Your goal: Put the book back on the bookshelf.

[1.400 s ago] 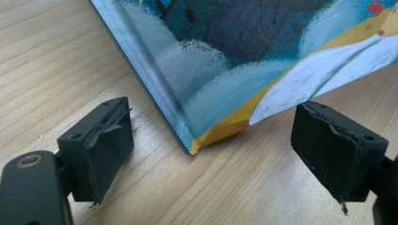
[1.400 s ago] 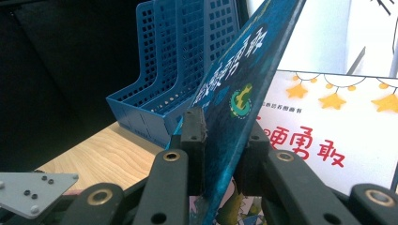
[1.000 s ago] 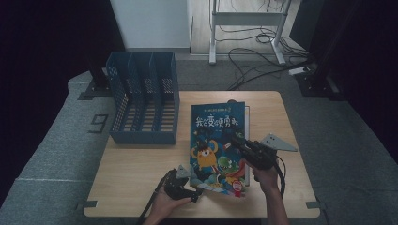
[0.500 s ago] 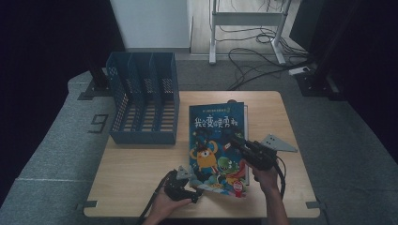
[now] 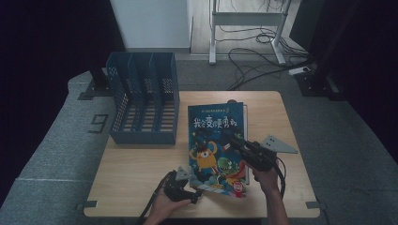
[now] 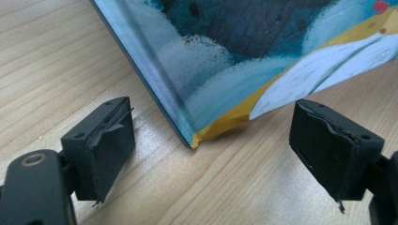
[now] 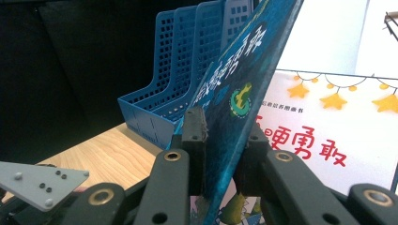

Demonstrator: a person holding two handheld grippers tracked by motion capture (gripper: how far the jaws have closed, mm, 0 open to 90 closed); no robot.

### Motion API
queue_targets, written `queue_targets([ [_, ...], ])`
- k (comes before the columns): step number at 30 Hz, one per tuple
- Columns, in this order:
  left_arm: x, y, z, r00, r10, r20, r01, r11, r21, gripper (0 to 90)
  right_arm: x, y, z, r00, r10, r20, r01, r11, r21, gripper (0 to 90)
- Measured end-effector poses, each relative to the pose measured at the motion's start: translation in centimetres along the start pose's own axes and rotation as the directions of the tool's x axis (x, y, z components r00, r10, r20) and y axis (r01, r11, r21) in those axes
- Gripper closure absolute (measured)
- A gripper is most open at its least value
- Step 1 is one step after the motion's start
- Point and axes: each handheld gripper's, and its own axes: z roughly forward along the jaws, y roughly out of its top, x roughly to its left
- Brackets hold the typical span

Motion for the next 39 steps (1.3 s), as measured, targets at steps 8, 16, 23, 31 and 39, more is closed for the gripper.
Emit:
queue_targets([
  [8, 1.3, 0.0, -0.2, 0.9934, -0.113, 0.019, 0.114, 0.9925, -0.044, 18.6, 0.4, 0.4, -0.4, 0.9992, -0.038, -0.012, 0.038, 0.999, -0.018, 77.1],
  [16, 1.2, 0.0, -0.3, 0.9969, -0.078, 0.011, 0.078, 0.9963, -0.036, 19.8, 0.2, 0.3, -0.3, 0.9994, -0.027, -0.024, 0.027, 1.000, -0.017, 77.2],
  [23, -0.3, 0.2, 0.3, 0.9990, -0.029, 0.035, 0.030, 0.9992, -0.027, 15.5, 0.1, 0.3, -0.4, 0.9995, -0.022, -0.022, 0.022, 1.000, -0.016, 77.3],
  [31, -1.2, 0.2, 0.6, 0.9998, 0.015, 0.015, -0.014, 0.9998, -0.013, 15.9, 0.0, 0.3, -0.3, 0.9998, -0.014, -0.017, 0.013, 1.000, -0.014, 77.2],
  [39, -0.9, 0.3, 0.7, 1.0000, -0.005, -0.004, 0.005, 0.9998, -0.018, 16.5, 0.1, 0.3, -0.4, 0.9996, -0.020, -0.017, 0.020, 1.000, -0.016, 77.3],
])
